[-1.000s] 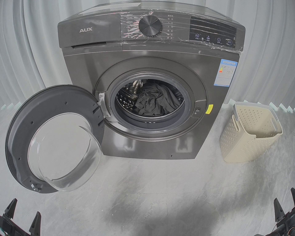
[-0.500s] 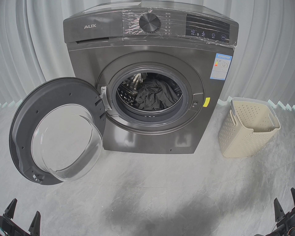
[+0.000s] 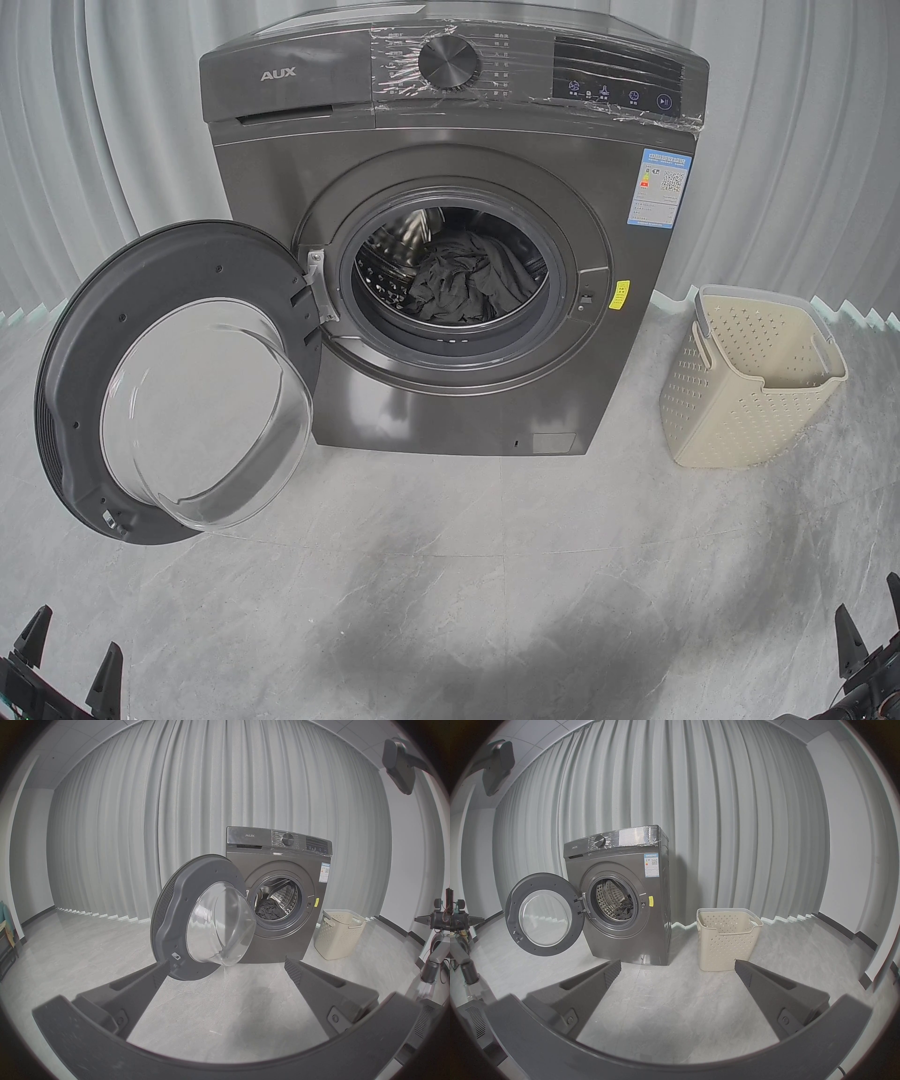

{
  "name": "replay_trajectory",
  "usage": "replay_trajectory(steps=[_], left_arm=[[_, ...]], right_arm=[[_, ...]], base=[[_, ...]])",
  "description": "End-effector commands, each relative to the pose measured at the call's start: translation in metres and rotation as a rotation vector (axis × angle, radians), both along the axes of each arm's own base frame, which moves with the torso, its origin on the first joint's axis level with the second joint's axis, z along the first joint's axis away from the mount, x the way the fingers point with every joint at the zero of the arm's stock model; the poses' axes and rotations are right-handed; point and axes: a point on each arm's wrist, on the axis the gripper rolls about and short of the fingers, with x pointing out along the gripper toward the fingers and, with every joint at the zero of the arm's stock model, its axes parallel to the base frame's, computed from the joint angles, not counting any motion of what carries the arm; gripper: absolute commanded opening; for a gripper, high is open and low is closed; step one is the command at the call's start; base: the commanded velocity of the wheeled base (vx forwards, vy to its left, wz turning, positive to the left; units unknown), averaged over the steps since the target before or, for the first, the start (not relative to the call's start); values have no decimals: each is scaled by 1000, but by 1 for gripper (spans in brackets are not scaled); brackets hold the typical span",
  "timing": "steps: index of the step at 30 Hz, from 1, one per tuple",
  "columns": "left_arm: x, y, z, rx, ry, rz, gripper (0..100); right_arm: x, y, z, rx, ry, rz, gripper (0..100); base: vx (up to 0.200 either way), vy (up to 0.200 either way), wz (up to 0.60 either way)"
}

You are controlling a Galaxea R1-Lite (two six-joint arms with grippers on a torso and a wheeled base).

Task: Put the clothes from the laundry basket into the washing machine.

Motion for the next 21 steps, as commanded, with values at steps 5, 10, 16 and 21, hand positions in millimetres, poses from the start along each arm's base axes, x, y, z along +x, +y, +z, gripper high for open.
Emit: replay_trajectory(steps=[5, 10, 16, 21], left_arm=[[0, 0, -5, -1, 6, 0, 100], [0, 0, -5, -4, 6, 0, 100], [0, 0, -5, -14, 6, 2, 100], [0, 0, -5, -11, 6, 2, 100]], right_arm=[[1, 0, -5, 0, 15, 1, 100], [1, 0, -5, 0, 17, 1, 100], [1, 0, -5, 0, 15, 1, 100], [1, 0, -5, 0, 17, 1, 100]], base=[[0, 200, 0], [0, 200, 0], [0, 200, 0], [0, 200, 0]])
